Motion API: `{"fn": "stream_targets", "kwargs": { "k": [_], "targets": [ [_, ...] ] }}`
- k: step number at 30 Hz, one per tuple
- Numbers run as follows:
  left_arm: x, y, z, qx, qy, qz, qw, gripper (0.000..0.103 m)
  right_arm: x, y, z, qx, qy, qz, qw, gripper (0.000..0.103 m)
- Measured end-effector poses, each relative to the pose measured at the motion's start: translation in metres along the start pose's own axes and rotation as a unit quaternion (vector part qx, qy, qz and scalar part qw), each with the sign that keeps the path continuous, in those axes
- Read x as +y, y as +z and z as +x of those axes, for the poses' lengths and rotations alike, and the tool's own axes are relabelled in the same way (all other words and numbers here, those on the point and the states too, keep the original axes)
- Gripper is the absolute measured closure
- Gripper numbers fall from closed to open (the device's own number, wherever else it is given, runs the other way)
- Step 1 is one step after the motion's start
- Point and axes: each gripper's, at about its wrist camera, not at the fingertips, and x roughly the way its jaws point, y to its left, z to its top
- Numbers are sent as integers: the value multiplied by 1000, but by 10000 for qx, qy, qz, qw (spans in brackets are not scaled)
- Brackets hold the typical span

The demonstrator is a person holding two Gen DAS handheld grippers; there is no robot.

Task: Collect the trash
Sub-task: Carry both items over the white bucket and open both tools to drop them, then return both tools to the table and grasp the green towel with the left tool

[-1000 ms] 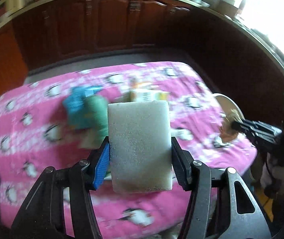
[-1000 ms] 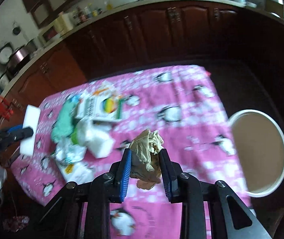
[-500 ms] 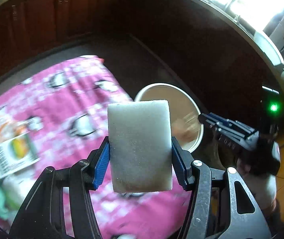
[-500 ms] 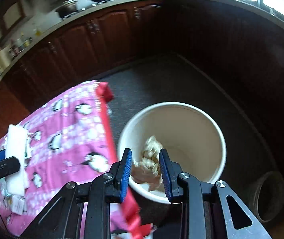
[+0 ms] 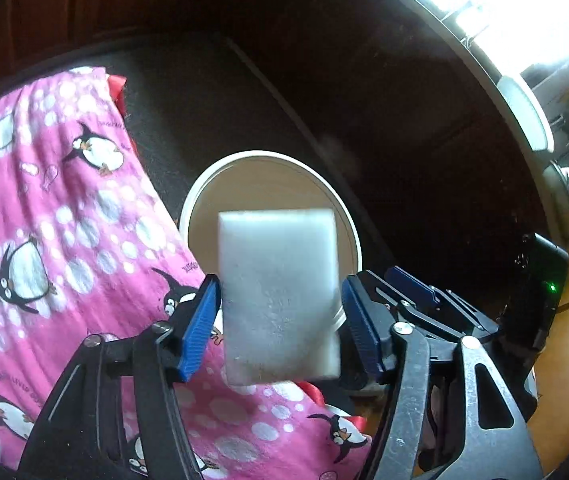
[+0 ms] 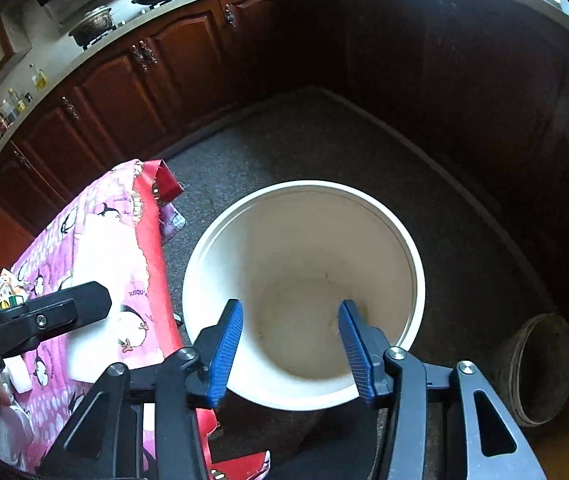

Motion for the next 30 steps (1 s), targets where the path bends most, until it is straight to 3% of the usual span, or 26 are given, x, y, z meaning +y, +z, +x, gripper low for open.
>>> {"fn": "stream_targets", "kwargs": {
  "k": [3, 8, 14, 24, 30],
  "targets": [
    [4, 0, -4, -51, -134, -59, 9999, 30, -4, 2, -4, -32, -62, 107, 9999, 55],
    [7, -11, -24, -121, -68, -19, 9999, 29, -1, 4, -13, -106, -68, 111, 9999, 55],
    [9, -27, -50, -509, 687, 258, 9960, 29, 15, 2, -18, -191, 57, -69, 9998, 52],
    [18, -62, -106, -1169, 1851, 488, 9745, 29, 60, -6, -27, -210, 399, -388, 9982, 49],
    [28, -80, -143, -1369, 1930, 348, 9710, 29, 94, -13, -37, -218, 660, -665, 9954, 48]
  ]
}}
